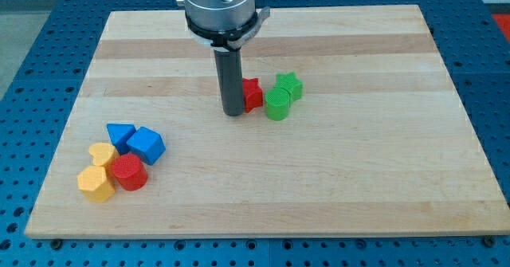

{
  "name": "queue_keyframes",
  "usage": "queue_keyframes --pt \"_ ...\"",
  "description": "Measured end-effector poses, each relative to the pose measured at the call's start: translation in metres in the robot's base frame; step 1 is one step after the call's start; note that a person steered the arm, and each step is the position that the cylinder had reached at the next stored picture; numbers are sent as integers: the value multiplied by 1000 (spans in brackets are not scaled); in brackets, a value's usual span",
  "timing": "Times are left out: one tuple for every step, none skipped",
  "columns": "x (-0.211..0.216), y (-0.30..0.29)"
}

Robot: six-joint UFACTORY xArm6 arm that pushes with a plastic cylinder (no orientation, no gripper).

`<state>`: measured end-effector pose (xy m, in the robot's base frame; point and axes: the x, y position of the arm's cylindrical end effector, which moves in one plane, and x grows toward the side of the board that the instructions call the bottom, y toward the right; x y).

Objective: Push the red star closer to the left of the green star

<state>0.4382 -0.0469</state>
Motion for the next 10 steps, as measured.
queue_keyframes --pt "-1 3" --pt "-1 5" --pt "-1 9" --pt "-3 11" --pt "-4 11" --pt "-4 11" --pt "-4 11" --pt "-4 12" --pt "-4 14" --pt "-4 16"
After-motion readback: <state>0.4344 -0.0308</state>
